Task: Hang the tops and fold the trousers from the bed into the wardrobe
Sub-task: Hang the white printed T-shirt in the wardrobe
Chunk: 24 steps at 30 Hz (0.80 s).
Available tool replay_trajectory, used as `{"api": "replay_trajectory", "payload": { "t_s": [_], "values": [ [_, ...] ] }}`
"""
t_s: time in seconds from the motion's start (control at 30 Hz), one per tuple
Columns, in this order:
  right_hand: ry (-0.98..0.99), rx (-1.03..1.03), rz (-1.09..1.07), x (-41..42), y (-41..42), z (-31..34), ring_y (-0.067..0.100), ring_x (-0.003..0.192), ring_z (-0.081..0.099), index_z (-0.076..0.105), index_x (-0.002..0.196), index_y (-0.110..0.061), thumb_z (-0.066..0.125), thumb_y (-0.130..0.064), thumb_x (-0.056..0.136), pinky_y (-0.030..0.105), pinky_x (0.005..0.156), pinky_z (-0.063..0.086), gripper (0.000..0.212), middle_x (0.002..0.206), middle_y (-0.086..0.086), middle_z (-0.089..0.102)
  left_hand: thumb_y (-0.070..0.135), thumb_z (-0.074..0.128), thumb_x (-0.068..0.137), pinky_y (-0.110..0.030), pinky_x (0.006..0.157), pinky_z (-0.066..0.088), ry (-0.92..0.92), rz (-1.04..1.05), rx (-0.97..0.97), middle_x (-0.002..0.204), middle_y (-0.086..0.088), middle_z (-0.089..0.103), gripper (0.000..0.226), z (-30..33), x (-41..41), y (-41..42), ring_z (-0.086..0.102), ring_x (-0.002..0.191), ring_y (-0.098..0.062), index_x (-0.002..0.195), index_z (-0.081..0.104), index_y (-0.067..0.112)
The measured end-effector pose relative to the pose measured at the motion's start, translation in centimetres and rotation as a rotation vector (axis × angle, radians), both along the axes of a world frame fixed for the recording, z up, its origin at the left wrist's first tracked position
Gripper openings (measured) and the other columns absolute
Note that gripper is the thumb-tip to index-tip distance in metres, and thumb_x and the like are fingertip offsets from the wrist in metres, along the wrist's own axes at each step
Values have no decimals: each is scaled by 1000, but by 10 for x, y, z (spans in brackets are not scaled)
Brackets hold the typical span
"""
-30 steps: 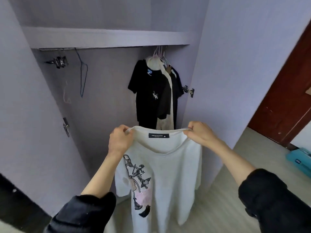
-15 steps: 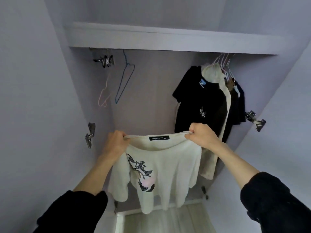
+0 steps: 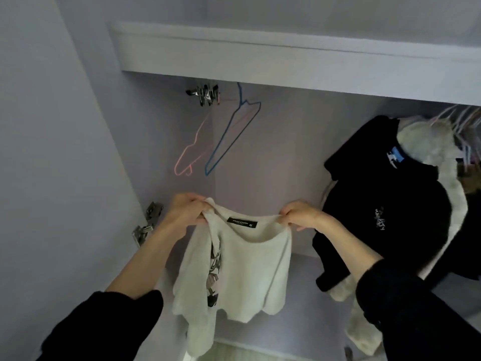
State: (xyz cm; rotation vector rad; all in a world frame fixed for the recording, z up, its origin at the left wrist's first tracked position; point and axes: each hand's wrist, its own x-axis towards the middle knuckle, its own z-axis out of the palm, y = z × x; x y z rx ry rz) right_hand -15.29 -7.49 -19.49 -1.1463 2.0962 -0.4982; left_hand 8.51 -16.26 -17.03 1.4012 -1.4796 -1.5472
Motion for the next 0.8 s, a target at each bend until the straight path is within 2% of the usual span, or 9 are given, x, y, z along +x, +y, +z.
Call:
{"api": "replay_trajectory", "payload": {
  "t_s": [0.07,0.1,0.17,0.33,0.4,0.5,0.6,0.7,0.8],
  "values": [
    [-108,-108,-1,-2,-25,7,14,93,53,65,109,-9,62,-22,90,23,68,45,24,99,1,59,-12,53,85,-17,45,52,-11,60,-7,76,-13,60,19,1,-3,-7,60,63,-19,76,57,4],
    [-146,-171,-15,1,-36,12,15,98,53,62,116,-7,59,-24,92,25,76,46,30,107,3,60,-12,53,85,-18,47,53,-27,68,-18,77,-13,61,20,0,-3,-8,60,65,-20,75,58,5],
    [-261,-261,-34,8,-66,22,19,104,55,56,125,-5,55,-24,94,30,89,46,36,122,10,58,-11,53,84,-19,49,54,-63,92,-35,76,-12,62,22,-4,-4,-13,61,68,-21,72,59,7],
    [-742,-365,-134,39,-127,38,24,122,48,27,145,-2,54,-25,95,33,99,44,62,135,14,46,-13,53,83,-21,48,54,-87,165,-47,66,-8,59,29,-10,3,-29,60,63,-19,65,57,9],
    [-860,-357,-161,52,-140,41,25,127,44,24,146,-3,55,-26,95,34,104,40,64,140,14,42,-13,53,82,-21,49,55,-97,186,-43,67,-9,59,28,-12,7,-36,60,65,-21,65,57,9],
    [-975,-333,-163,63,-151,44,25,129,42,36,138,-5,54,-28,95,34,109,35,52,142,13,41,-13,53,81,-21,47,54,-95,198,-55,68,-10,58,28,-12,13,-39,59,65,-23,64,57,9],
    [-1094,-330,-160,67,-158,48,25,124,47,47,124,-12,55,-28,94,37,103,40,34,135,12,50,-13,53,81,-21,50,55,-86,200,-72,67,-10,60,27,-11,17,-41,60,62,-21,65,59,9],
    [-1031,-347,-176,68,-167,52,22,112,50,50,122,-11,56,-29,94,36,94,44,34,123,8,55,-13,53,80,-23,54,57,-83,191,-75,67,-10,61,27,-12,20,-42,62,64,-22,66,61,9],
    [-1028,-375,-216,72,-179,53,22,110,49,47,128,-7,58,-29,93,37,97,45,42,124,9,50,-13,53,79,-25,58,57,-90,202,-68,67,-10,62,27,-12,23,-43,62,64,-22,66,62,9]
  ]
}}
